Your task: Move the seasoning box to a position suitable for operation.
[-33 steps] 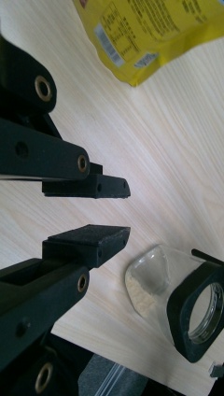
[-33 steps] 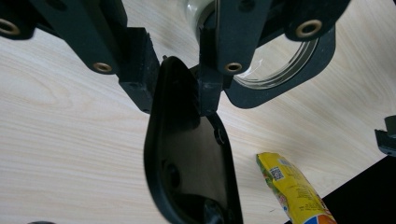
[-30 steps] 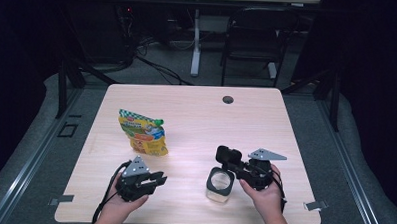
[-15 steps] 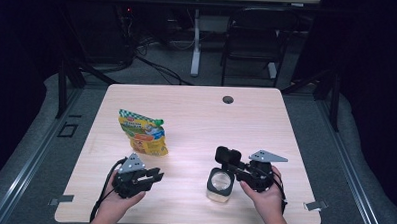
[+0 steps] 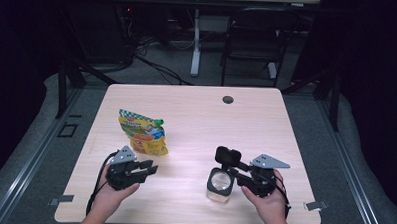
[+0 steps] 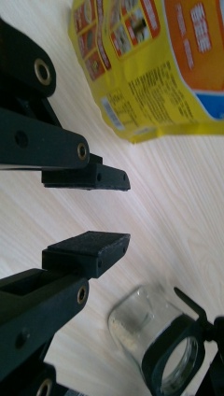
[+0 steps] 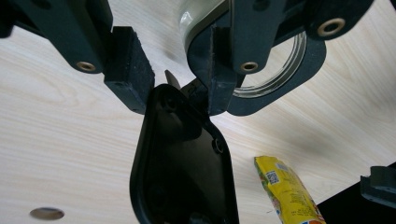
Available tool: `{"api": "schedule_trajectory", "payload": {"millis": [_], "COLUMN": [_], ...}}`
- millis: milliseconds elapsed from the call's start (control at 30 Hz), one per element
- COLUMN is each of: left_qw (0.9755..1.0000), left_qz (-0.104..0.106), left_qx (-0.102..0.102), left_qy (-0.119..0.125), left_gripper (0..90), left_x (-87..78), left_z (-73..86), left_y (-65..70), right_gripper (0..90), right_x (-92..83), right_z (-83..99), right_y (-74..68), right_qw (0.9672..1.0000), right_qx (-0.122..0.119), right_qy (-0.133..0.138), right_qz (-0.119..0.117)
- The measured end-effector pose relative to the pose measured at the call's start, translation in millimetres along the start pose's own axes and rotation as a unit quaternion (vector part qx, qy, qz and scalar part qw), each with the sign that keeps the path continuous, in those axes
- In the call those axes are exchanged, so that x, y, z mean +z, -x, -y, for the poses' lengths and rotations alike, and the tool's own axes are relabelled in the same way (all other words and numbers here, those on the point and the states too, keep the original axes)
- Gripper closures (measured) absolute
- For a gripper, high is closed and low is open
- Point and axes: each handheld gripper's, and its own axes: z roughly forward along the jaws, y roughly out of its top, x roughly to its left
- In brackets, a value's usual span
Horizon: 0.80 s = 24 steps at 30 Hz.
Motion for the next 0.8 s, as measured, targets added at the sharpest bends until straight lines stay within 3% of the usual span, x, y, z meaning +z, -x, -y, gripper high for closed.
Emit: {"api": "schedule_trajectory", "payload": {"millis": [67, 300, 533, 800], "left_qw": [1.0000, 0.9992, 0.9979, 0.9962], "left_qz": [-0.007, -0.026, -0.040, -0.060], "left_qx": [-0.001, -0.025, -0.044, -0.051], "left_qy": [-0.003, 0.013, 0.027, 0.037], "left_gripper": [66.7, 60.3, 57.4, 54.6], "left_x": [-0.6, -6.8, -19.5, -31.5], "left_z": [0.2, 2.7, 4.1, 4.9], "left_y": [-7.2, -34.0, -50.4, -64.8], "right_gripper": [60.8, 58.3, 58.1, 57.8], "right_x": [-1.8, 0.2, -3.0, -9.4], "right_z": [-0.3, 3.2, 4.8, 6.4], "right_y": [-3.5, -3.5, -2.6, -4.8], "right_qw": [0.9999, 0.9999, 0.9999, 0.9999], "right_qx": [-0.011, -0.011, -0.002, -0.005], "right_qy": [0.000, -0.008, 0.004, 0.007], "right_qz": [0.013, 0.010, 0.009, 0.013]}}
